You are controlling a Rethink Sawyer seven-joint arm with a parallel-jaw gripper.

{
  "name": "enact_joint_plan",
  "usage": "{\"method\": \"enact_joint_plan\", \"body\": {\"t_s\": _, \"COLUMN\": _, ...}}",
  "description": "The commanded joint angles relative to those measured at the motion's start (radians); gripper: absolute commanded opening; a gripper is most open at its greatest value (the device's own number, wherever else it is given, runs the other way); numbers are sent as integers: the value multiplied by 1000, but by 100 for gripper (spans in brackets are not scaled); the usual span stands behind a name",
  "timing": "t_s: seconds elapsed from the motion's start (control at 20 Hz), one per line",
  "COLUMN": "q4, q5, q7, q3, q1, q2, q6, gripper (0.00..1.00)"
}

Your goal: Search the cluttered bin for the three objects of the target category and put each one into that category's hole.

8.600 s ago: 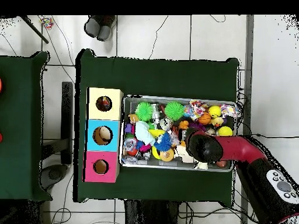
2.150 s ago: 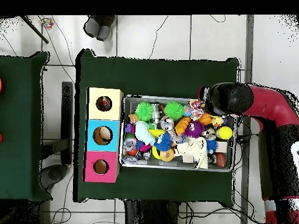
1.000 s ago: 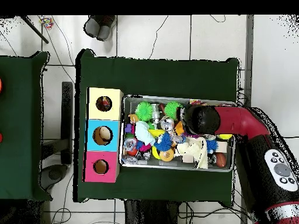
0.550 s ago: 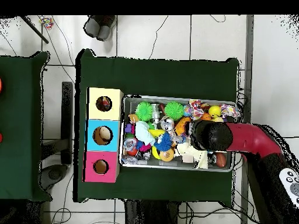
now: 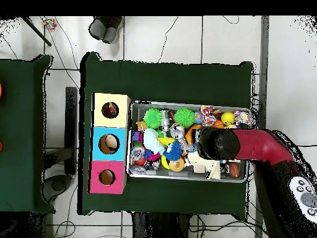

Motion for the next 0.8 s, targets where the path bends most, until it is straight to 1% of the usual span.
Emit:
{"method": "enact_joint_plan", "body": {"t_s": 0.05, "q4": -20, "q5": 18, "q7": 112, "q3": -47, "q1": 105, "q2": 16, "q6": 48, "gripper": 100}}
{"method": "enact_joint_plan", "body": {"t_s": 0.2, "q4": -39, "q5": 27, "q7": 137, "q3": -69, "q1": 148, "q2": 32, "q6": 42, "gripper": 100}}
{"method": "enact_joint_plan", "body": {"t_s": 0.3, "q4": -54, "q5": 46, "q7": 130, "q3": -63, "q1": 164, "q2": 48, "q6": 40, "gripper": 100}}
{"method": "enact_joint_plan", "body": {"t_s": 0.4, "q4": -77, "q5": 72, "q7": 103, "q3": -44, "q1": 169, "q2": 88, "q6": 47, "gripper": 100}}
{"method": "enact_joint_plan", "body": {"t_s": 0.55, "q4": -112, "q5": 78, "q7": 67, "q3": -40, "q1": 177, "q2": 123, "q6": 50, "gripper": 100}}
{"method": "enact_joint_plan", "body": {"t_s": 0.8, "q4": -157, "q5": 77, "q7": -25, "q3": -39, "q1": 155, "q2": 133, "q6": 92, "gripper": 100}}
